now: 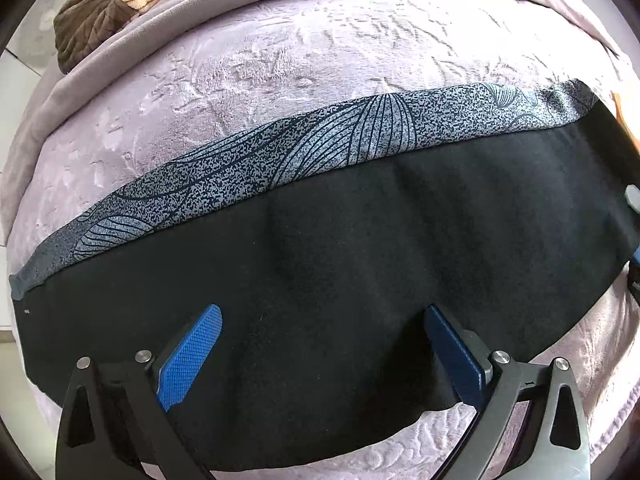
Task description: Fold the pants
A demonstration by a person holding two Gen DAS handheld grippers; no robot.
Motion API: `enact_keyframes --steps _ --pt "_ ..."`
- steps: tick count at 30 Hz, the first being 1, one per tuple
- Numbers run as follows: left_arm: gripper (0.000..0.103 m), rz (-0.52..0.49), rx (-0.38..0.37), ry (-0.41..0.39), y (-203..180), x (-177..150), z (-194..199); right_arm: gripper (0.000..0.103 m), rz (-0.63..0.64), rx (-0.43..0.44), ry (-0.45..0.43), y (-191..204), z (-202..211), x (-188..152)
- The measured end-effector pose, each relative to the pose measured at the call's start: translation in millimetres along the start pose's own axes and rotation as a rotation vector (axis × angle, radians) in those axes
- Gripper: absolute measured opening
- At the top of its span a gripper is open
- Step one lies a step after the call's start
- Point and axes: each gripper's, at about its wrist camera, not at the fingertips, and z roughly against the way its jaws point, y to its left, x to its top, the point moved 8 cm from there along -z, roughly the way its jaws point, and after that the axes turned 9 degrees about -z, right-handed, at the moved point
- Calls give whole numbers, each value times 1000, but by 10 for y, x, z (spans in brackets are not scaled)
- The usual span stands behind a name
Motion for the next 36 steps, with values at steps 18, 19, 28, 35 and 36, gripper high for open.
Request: enact_keyframes --steps 18,19,28,35,36 --pt "82 -6 43 -140 5 276 368 15 12 121 32 414 -261 -30" --pt "82 -37 22 -121 -104 247 266 15 23 128 28 478 -254 -37" --pt "82 -71 -76 -117 -164 174 110 15 255 37 25 1123 -283 -405" --pt "82 16 -89 -190 433 -88 475 15 490 -123 -28 1690 -309 -759" --pt "82 30 -86 -190 543 -123 498 15 524 -144 -36 1767 -342 -848"
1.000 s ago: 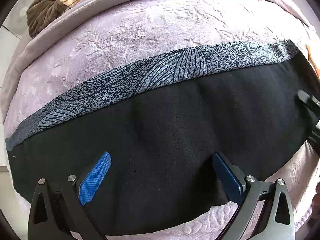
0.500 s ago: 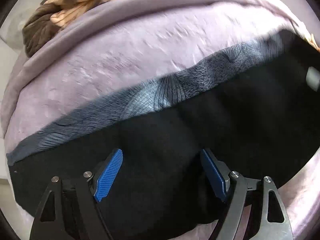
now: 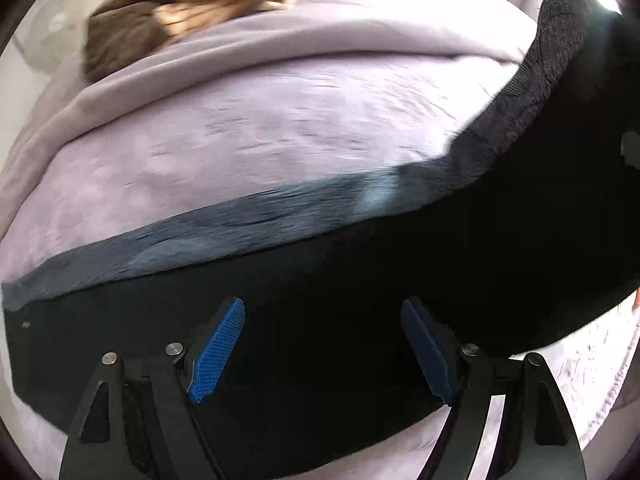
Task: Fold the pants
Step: 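Lay the folded leg onto the trousers and open the right gripper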
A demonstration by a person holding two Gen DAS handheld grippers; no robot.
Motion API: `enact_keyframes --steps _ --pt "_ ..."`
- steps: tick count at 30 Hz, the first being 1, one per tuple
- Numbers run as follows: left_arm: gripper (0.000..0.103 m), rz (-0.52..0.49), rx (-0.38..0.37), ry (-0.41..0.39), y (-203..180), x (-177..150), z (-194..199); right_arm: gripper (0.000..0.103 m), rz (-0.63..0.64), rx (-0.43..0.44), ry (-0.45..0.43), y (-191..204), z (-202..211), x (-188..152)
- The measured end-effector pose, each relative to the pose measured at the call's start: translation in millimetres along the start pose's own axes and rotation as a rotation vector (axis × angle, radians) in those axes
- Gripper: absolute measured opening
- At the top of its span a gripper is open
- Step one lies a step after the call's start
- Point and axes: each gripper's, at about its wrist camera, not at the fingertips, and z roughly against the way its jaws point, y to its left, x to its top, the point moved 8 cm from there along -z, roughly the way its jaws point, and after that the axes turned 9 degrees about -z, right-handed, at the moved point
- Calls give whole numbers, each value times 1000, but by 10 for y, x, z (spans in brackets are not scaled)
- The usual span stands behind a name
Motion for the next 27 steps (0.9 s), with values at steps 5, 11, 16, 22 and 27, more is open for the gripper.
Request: enact_keyframes --steps 5,11,16,22,27 --pt "82 85 39 5 682 -323 232 15 164 -90 9 504 -202 -277" --pt "82 193 92 66 1397 -869 308 17 416 -259 104 1050 -878 -1040" --pt "82 264 102 96 1872 -1269 362 28 668 -496 180 1197 -1547 -1774" --pt "82 307 68 71 2245 -1374 503 49 1036 -650 122 1567 -1389 -2318" --pt "82 286 -42 55 2071 -1215 639 60 708 -337 249 1509 -842 -2329"
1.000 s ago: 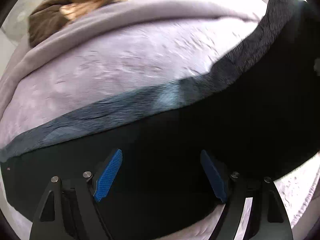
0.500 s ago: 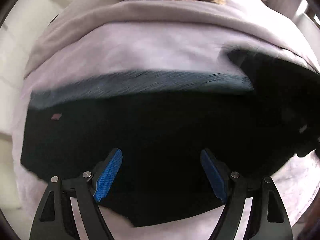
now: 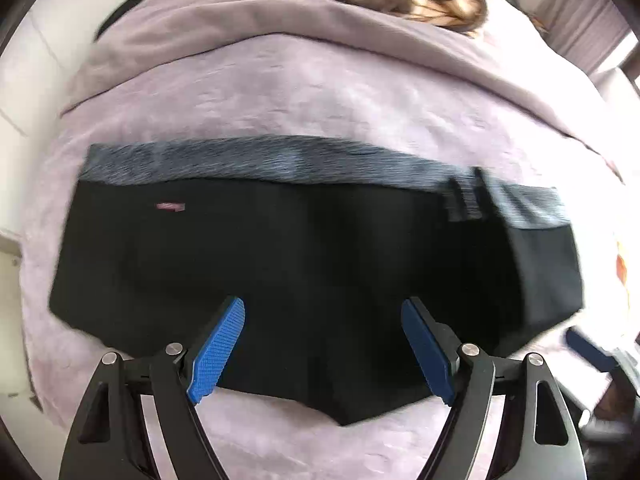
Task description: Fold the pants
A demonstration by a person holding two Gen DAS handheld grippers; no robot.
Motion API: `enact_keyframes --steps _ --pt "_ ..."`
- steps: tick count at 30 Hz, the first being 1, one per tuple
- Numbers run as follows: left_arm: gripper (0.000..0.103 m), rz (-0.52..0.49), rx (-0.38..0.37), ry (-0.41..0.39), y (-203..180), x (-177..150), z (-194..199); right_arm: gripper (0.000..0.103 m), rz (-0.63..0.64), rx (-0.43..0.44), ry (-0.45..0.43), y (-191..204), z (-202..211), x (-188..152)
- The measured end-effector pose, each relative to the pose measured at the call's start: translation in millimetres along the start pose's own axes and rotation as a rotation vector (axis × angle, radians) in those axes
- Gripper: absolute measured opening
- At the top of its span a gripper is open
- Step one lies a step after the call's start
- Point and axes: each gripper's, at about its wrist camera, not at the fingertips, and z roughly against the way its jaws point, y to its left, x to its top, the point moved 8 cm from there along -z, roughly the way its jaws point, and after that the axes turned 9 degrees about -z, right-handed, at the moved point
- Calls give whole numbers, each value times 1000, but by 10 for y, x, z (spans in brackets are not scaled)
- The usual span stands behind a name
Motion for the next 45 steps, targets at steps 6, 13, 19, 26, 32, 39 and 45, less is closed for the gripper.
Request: enact_keyframes --steps 6,13,19,26,32,39,45 --pt "82 -39 -174 50 -561 154 -83 60 -927 476 90 -1213 -111 -440" --pt "73 -42 -184 122 -859 201 -386 54 -1138 634 54 -1526 -343 -454" --pt "56 -116 -136 89 -996 26 -205 8 -1156 638 97 -1458 -494 -491" --pt "67 -115 -65 92 -868 -210 -301 1 -986 535 212 -1209 -659 -705" --pt "69 -162 11 -32 -770 -14 166 7 -779 569 255 -993 -346 -541" --pt "69 -231 0 -82 -1164 419 144 7 -690 354 14 -1787 68 82" --pt "69 -227 68 29 -1220 415 -454 7 -682 267 116 -2016 -560 259"
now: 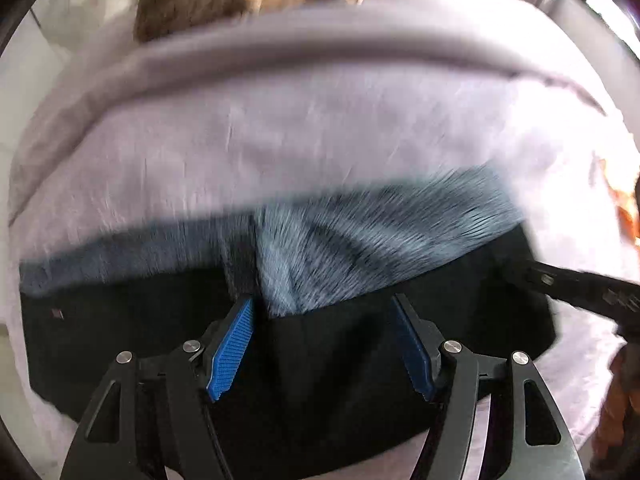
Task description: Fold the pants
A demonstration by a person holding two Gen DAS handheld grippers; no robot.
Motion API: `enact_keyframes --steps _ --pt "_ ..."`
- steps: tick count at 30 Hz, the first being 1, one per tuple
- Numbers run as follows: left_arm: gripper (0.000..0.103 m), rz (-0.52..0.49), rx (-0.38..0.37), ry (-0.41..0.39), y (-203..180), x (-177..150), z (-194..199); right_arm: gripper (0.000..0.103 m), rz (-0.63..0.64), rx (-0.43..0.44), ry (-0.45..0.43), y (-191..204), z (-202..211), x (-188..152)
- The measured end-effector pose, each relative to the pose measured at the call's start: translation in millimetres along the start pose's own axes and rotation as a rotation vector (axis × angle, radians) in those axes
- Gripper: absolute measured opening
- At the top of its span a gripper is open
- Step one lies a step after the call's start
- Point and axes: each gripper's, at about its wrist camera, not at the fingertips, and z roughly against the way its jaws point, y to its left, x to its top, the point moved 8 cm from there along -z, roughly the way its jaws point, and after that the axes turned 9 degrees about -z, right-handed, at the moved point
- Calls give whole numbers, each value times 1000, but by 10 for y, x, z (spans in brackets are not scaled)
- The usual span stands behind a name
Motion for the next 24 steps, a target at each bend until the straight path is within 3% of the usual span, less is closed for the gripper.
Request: enact_keyframes --steps 2,4,8,12,14,16,19,24 --pt "70 -17 7 -16 5 -106 -25 7 -13 -3 35 -40 -160 -108" --pt "81 -41 25 -6 8 -206 -12 7 7 1 21 -43 -187 -219" --pt "81 64 -46 8 152 -378 52 7 35 6 42 20 -216 -366" --pt "81 42 6 -12 262 -478 259 7 110 -42 50 188 -193 -456" --pt "81 38 10 -11 309 -555 344 10 129 -58 53 247 -161 -485" --pt "81 46 13 -3 345 -634 427 25 149 -66 57 324 -132 -525" --pt "81 80 14 -1 457 -768 475 39 185 -88 63 434 -94 -622" --pt "81 130 29 3 657 -986 551 40 220 -105 78 618 -80 -806"
